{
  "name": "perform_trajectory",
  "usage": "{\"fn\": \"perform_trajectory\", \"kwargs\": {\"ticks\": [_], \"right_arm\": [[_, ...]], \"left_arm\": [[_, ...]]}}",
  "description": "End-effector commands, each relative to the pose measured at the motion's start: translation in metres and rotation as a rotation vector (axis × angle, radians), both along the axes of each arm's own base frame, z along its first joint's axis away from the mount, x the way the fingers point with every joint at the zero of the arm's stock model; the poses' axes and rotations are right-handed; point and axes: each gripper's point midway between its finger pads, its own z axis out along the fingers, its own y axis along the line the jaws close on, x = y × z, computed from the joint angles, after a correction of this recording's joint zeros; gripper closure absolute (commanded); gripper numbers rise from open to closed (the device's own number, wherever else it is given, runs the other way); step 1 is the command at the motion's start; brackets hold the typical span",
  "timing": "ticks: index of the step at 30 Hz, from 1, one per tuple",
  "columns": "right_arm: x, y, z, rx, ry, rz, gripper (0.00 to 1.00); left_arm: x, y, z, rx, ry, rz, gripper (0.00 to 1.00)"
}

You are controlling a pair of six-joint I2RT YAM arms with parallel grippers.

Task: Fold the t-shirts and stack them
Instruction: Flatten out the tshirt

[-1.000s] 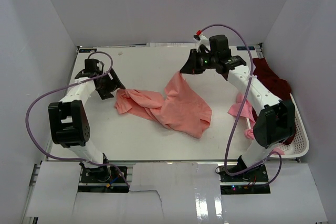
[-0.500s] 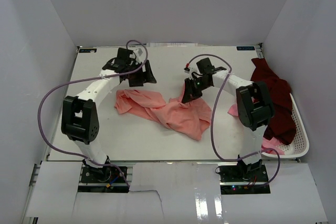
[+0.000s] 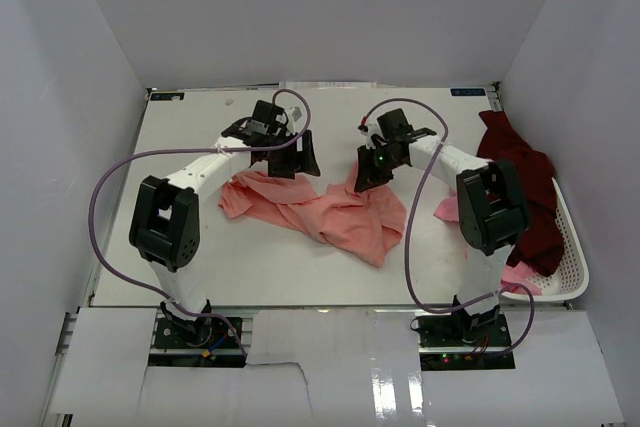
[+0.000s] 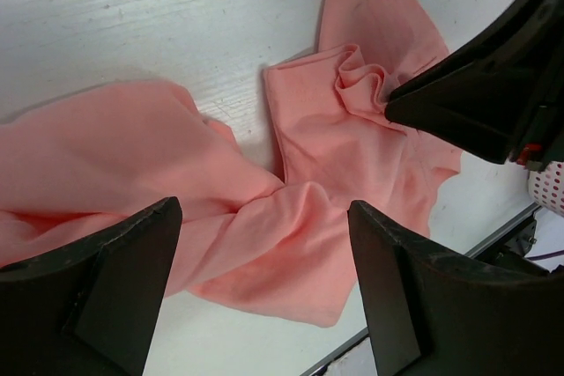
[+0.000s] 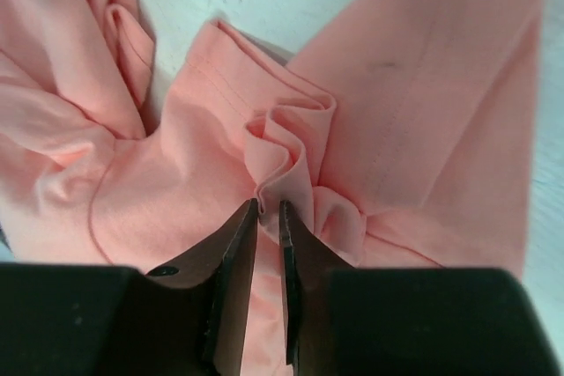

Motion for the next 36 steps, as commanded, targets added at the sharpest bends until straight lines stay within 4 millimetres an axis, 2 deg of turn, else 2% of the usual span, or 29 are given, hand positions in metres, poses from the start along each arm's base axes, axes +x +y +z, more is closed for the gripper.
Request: {"fn": "perform_trajectory", "kwargs": {"ticks": [1, 2, 4, 7, 11, 14, 16, 17, 19, 20, 24, 30, 32, 36], "right_arm": [[0.028, 0.000, 0.051, 0.046, -0.238, -0.035, 0.77], [0.025, -0.003, 0.050, 0.044, -0.252, -0.038, 0.77], [0.033, 0.001, 0.069, 0.090, -0.342, -0.045, 0.80], [0.039, 0.001, 0.076, 0.109, -0.376, -0.063, 0.82], [0.053, 0.011, 0.082, 0.145, -0.392, -0.049, 0.87], [0.063, 0.016, 0.086, 0.157, -0.419, -0.049, 0.80], [0.070, 0.016, 0.094, 0.153, -0.448, -0.046, 0.49], [0.072, 0.013, 0.097, 0.140, -0.467, -0.056, 0.39], [0.074, 0.004, 0.097, 0.099, -0.498, -0.068, 0.24], [0.073, 0.002, 0.101, 0.091, -0.519, -0.066, 0.23], [0.066, -0.011, 0.096, 0.092, -0.514, -0.051, 0.23], [0.051, -0.015, 0.086, 0.097, -0.520, 0.011, 0.22], [0.048, -0.019, 0.081, 0.083, -0.530, 0.029, 0.17], [0.042, -0.016, 0.082, 0.131, -0.594, 0.122, 0.17]], "left_arm": [[-0.006, -0.009, 0.022, -0.028, -0.046, -0.022, 0.13], [-0.009, -0.010, 0.021, -0.030, -0.043, -0.027, 0.13], [-0.015, -0.016, 0.022, -0.037, -0.035, -0.043, 0.13], [-0.023, -0.025, 0.022, -0.035, -0.037, -0.064, 0.13], [-0.031, -0.029, 0.021, -0.031, -0.032, -0.077, 0.13], [-0.037, -0.031, 0.016, -0.024, -0.021, -0.085, 0.13], [-0.039, -0.031, 0.016, -0.022, -0.020, -0.087, 0.13], [-0.041, -0.031, 0.015, -0.023, -0.018, -0.089, 0.13], [-0.042, -0.030, 0.016, -0.022, -0.020, -0.090, 0.13], [-0.044, -0.031, 0.017, -0.027, -0.019, -0.095, 0.13], [-0.045, -0.031, 0.018, -0.029, -0.021, -0.094, 0.13], [-0.043, -0.030, 0.017, -0.015, -0.024, -0.093, 0.13], [-0.042, -0.028, 0.020, -0.006, -0.033, -0.091, 0.13], [-0.039, -0.028, 0.029, -0.007, -0.055, -0.092, 0.13]]}}
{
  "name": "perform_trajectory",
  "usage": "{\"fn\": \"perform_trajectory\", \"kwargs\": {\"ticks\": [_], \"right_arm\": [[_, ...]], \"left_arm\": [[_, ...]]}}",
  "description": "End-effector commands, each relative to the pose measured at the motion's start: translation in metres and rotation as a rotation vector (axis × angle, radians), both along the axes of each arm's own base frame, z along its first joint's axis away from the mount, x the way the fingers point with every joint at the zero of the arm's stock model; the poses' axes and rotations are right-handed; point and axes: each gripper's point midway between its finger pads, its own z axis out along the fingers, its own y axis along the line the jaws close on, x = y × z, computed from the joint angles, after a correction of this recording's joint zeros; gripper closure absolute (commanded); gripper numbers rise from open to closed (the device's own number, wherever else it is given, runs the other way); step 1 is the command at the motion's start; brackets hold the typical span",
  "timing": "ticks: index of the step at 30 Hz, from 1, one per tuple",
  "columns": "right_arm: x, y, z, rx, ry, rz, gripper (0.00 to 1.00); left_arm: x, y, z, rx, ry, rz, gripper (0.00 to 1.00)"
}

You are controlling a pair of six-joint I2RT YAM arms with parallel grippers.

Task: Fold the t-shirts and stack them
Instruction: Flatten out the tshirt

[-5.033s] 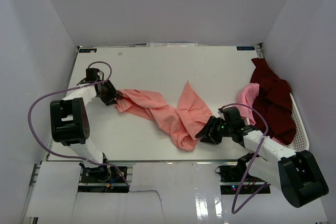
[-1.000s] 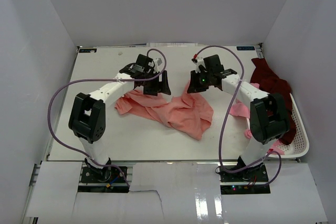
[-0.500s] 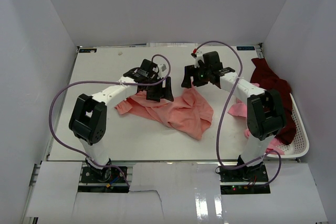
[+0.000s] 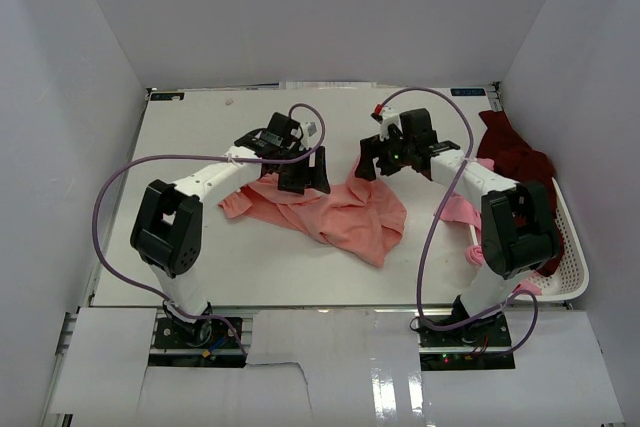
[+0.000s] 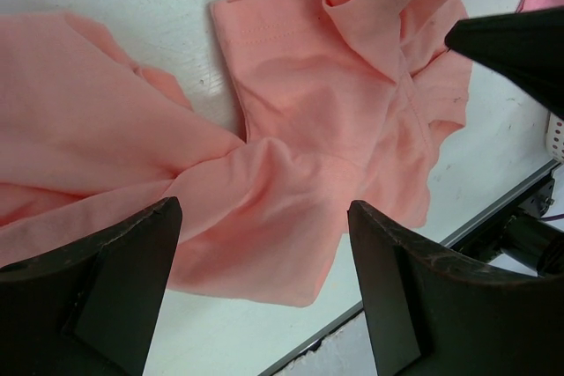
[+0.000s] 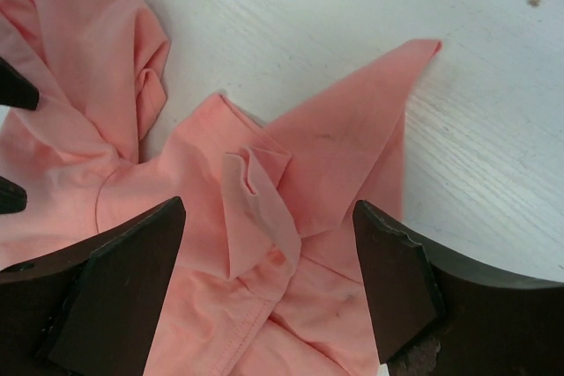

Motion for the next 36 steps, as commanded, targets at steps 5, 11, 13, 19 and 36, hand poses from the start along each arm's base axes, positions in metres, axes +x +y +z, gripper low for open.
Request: {"fn": "perform_trajectory", "kwargs": {"ticks": [5, 11, 13, 19, 36], "right_arm": [[-0.007, 0.013, 0.021, 0.086, -0.150, 0.229, 0.17], [-0.009, 0.016, 0.010, 0.107, -0.110, 0.257, 0.23], [-0.007, 0.017, 0.005, 0.104, -0.094, 0.254, 0.24], [-0.003, 0.018, 0.000, 0.103, -0.085, 0.260, 0.31], [0.027, 0.038, 0.057, 0.173, -0.084, 0.272, 0.92]], "left_arm": [[0.006, 0.003, 0.055, -0.041, -0.120, -0.005, 0.13], [0.006, 0.014, 0.055, -0.022, -0.129, 0.013, 0.13], [0.005, 0.016, 0.055, -0.022, -0.131, 0.015, 0.13], [0.006, 0.020, 0.052, -0.014, -0.125, 0.024, 0.13], [0.022, 0.040, 0.050, -0.010, -0.124, 0.070, 0.12]]}}
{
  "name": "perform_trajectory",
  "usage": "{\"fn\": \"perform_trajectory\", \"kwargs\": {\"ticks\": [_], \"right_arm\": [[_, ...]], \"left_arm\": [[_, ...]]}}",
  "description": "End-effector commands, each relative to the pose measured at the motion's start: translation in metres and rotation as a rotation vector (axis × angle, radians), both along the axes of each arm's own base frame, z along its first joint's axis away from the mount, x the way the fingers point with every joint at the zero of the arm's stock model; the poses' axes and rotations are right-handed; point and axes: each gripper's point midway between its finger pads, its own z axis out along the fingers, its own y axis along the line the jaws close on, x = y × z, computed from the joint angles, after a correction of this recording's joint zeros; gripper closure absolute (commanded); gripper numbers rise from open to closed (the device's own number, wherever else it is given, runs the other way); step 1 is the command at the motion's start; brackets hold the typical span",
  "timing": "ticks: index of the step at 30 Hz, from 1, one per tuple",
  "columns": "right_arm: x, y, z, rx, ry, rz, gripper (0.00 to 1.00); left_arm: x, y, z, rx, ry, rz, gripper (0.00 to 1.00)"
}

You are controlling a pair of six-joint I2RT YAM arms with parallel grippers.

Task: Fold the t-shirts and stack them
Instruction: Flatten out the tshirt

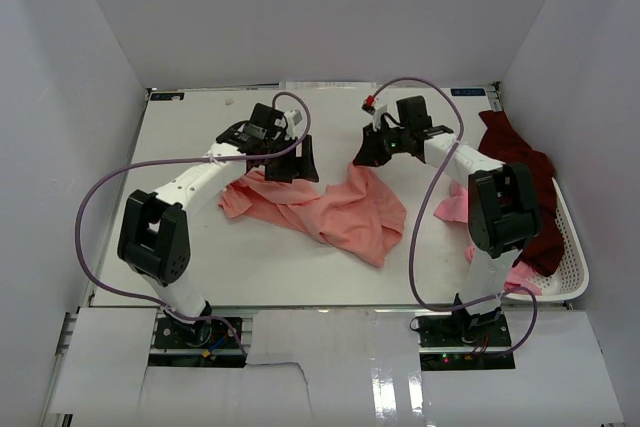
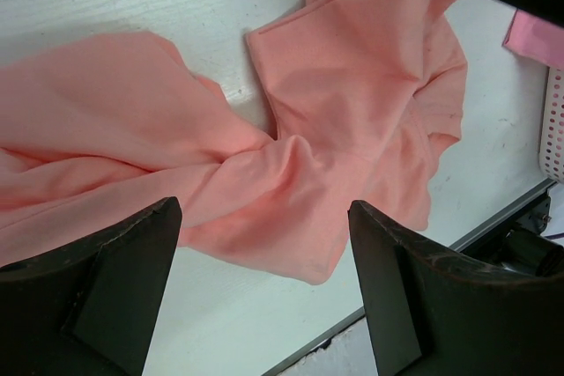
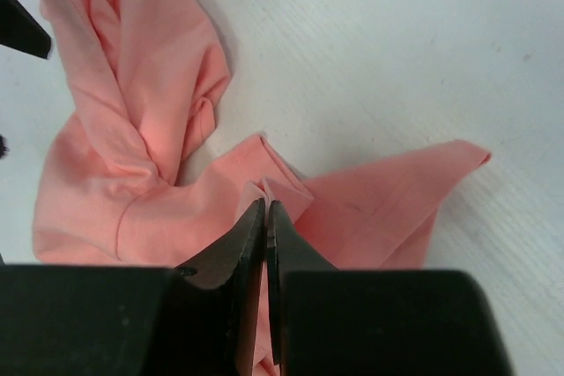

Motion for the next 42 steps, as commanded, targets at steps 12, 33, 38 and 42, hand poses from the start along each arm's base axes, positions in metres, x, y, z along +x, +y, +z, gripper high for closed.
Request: {"fn": "perform_trajectory", "kwargs": {"ticks": [12, 33, 38, 42], "right_arm": [[0.007, -0.027, 0.222, 0.080, -0.361, -0.197, 0.92], [0.017, -0.062, 0.312, 0.203, -0.410, -0.237, 0.92], [0.028, -0.058, 0.305, 0.201, -0.380, -0.224, 0.92], [0.031, -0.055, 0.303, 0.212, -0.363, -0.213, 0.92]], "left_arm": [[0.101, 0.013, 0.074, -0.111, -0.326, -0.043, 0.12], [0.092, -0.014, 0.106, -0.377, -0.591, -0.391, 0.12], [0.080, -0.014, 0.091, -0.254, -0.652, -0.470, 0.13], [0.076, -0.011, 0.078, -0.118, -0.730, -0.517, 0.15]]}}
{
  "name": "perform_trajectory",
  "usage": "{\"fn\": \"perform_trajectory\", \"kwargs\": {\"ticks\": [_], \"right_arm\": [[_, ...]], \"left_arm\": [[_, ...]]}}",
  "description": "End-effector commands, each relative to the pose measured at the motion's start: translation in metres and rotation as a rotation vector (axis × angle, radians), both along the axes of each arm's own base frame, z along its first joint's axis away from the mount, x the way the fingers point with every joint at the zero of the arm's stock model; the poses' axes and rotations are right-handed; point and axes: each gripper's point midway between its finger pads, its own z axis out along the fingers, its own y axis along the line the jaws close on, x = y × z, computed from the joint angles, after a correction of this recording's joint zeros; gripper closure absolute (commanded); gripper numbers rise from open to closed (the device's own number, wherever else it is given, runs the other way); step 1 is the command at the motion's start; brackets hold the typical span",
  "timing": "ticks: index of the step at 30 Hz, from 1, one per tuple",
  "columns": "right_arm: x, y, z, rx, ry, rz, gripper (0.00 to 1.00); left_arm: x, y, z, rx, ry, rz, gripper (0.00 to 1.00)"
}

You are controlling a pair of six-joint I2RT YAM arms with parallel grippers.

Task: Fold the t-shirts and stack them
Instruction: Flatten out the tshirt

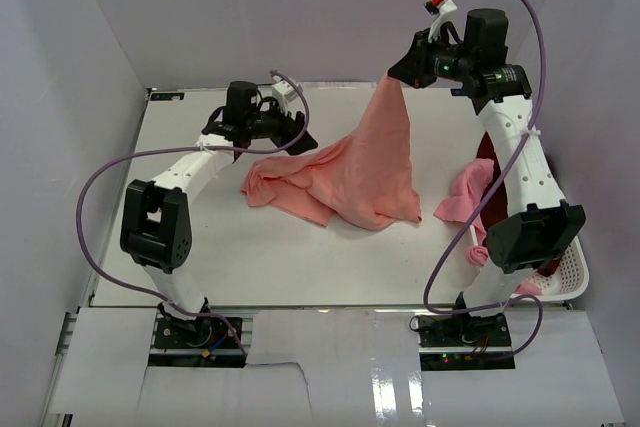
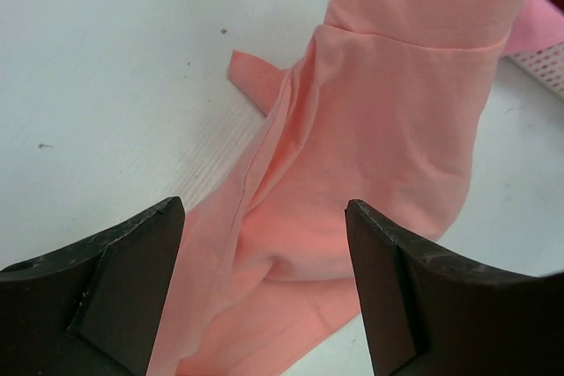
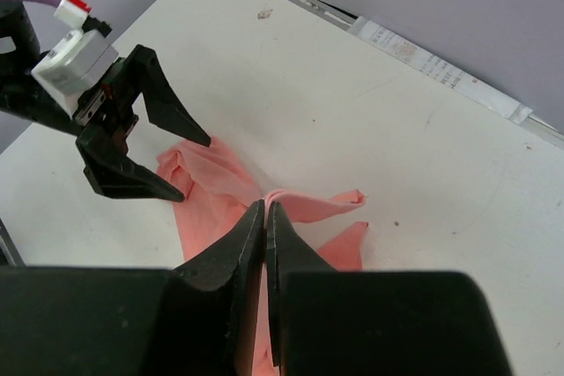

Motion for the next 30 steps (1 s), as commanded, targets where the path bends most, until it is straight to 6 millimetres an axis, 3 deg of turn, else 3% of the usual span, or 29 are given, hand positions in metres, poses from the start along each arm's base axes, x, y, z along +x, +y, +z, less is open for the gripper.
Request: {"fn": "perform_trajectory", "kwargs": {"ticks": [1, 3, 4, 5, 8, 9, 11, 12, 16, 19, 21, 22, 24, 30], "right_arm": [[-0.008, 0.003, 0.029, 0.036, -0.052, 0.032, 0.92], [-0.006, 0.004, 0.027, 0.036, -0.046, 0.035, 0.92], [-0.007, 0.004, 0.028, 0.035, -0.045, 0.038, 0.92], [-0.006, 0.004, 0.027, 0.035, -0.041, 0.039, 0.92], [-0.004, 0.004, 0.029, 0.036, -0.042, 0.039, 0.92], [-0.004, 0.005, 0.029, 0.036, -0.041, 0.042, 0.92], [-0.004, 0.005, 0.028, 0.037, -0.036, 0.042, 0.92], [-0.003, 0.005, 0.027, 0.037, -0.032, 0.043, 0.92], [-0.001, 0.004, 0.022, 0.033, -0.019, 0.039, 0.92], [0.000, 0.002, 0.018, 0.030, -0.010, 0.035, 0.92], [0.000, 0.002, 0.015, 0.031, -0.001, 0.035, 0.92], [0.000, 0.001, 0.016, 0.031, -0.004, 0.034, 0.92], [-0.001, 0.001, 0.015, 0.032, -0.001, 0.038, 0.92], [0.000, 0.001, 0.012, 0.033, 0.010, 0.041, 0.92]], "left_arm": [[-0.010, 0.002, 0.020, 0.121, -0.233, -0.042, 0.16], [0.000, 0.019, 0.006, 0.222, -0.269, 0.047, 0.17], [0.009, 0.032, 0.011, 0.273, -0.322, 0.119, 0.17], [0.009, 0.042, -0.001, 0.312, -0.319, 0.159, 0.17], [0.013, 0.060, 0.005, 0.365, -0.399, 0.242, 0.17], [0.013, 0.075, -0.010, 0.423, -0.389, 0.313, 0.17], [0.019, 0.092, 0.000, 0.449, -0.436, 0.436, 0.17], [0.021, 0.118, -0.005, 0.517, -0.415, 0.570, 0.17], [0.013, 0.159, -0.015, 0.564, -0.264, 0.845, 0.17], [-0.010, 0.154, -0.037, 0.477, -0.051, 0.900, 0.16], [-0.020, 0.147, -0.024, 0.333, -0.007, 0.922, 0.13], [-0.025, 0.142, -0.029, 0.264, 0.029, 0.866, 0.12], [-0.032, 0.137, -0.018, 0.177, 0.046, 0.817, 0.12], [-0.051, 0.135, -0.038, 0.226, 0.180, 0.759, 0.11]]}}
